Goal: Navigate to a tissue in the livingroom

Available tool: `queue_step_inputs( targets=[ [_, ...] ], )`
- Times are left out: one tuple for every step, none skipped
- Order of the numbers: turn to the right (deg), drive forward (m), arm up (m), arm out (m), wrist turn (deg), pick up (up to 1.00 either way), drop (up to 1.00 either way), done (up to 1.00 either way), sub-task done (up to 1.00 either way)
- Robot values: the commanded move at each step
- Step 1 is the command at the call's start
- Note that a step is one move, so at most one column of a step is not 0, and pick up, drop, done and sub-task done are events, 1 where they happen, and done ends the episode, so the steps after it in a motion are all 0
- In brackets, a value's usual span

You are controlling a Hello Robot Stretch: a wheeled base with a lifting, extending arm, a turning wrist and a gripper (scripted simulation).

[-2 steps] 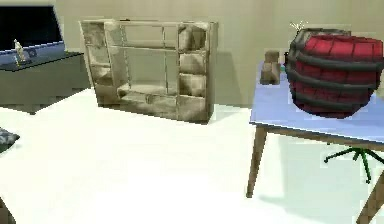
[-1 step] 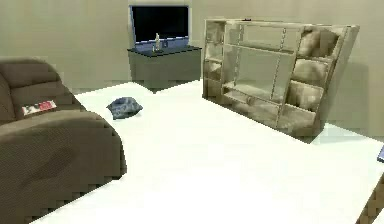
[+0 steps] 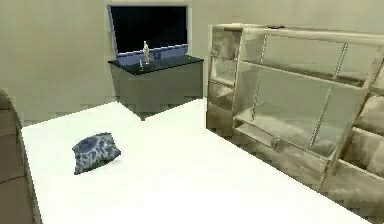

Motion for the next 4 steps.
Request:
queue_step_inputs(
  targets=[
    [0.0,0.55,0.0,0.0,0.0,0.0,0.0,0.0,0.0],
    [-36.0,0.0,0.0,0.0,0.0,0.0,0.0,0.0,0.0],
    [0.0,1.0,0.0,0.0,0.0,0.0,0.0,0.0,0.0],
    [0.0,1.0,0.0,0.0,0.0,0.0,0.0,0.0,0.0]
  ],
)
